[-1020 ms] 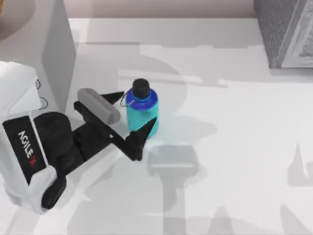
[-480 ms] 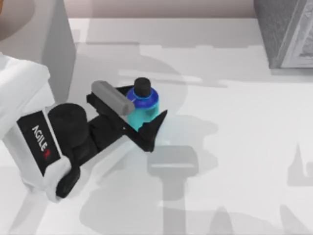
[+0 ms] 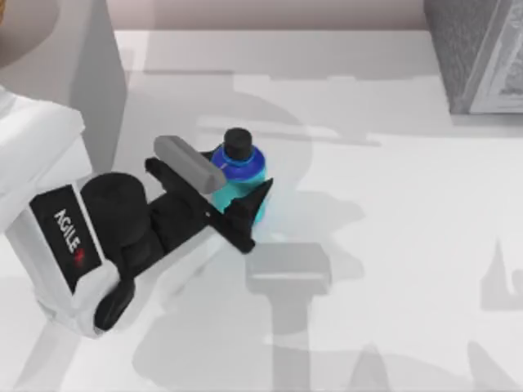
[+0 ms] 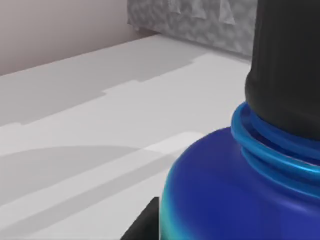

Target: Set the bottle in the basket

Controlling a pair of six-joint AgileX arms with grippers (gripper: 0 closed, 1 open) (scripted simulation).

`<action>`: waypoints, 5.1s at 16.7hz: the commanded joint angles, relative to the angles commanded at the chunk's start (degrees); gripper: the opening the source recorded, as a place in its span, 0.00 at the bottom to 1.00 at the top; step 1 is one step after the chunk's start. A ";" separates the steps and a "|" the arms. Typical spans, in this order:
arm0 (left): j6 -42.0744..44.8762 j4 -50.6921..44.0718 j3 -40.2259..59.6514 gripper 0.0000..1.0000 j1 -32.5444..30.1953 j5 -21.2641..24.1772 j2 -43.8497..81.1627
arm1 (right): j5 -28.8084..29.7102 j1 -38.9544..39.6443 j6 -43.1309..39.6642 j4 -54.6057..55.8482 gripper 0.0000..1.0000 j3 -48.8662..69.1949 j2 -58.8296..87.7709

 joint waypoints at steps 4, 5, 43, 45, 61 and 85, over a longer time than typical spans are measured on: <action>0.00 0.00 0.00 0.02 0.00 0.00 0.00 | 0.00 0.00 0.00 0.00 1.00 0.00 0.00; 0.00 0.00 0.00 0.00 0.00 0.00 0.00 | 0.00 0.00 0.00 0.00 1.00 0.00 0.00; 49.15 -130.45 -4.08 0.00 64.08 60.15 -88.74 | 0.00 0.00 0.00 0.00 1.00 0.00 0.00; 49.37 -131.57 -4.17 0.00 64.76 60.61 -89.55 | 0.00 0.00 0.00 0.00 1.00 0.00 0.00; 41.05 -133.91 35.29 0.00 64.24 63.23 -58.34 | 0.00 0.00 0.00 0.00 1.00 0.00 0.00; 20.83 -129.04 97.91 0.00 58.71 58.11 -13.02 | 0.00 0.00 0.00 0.00 1.00 0.00 0.00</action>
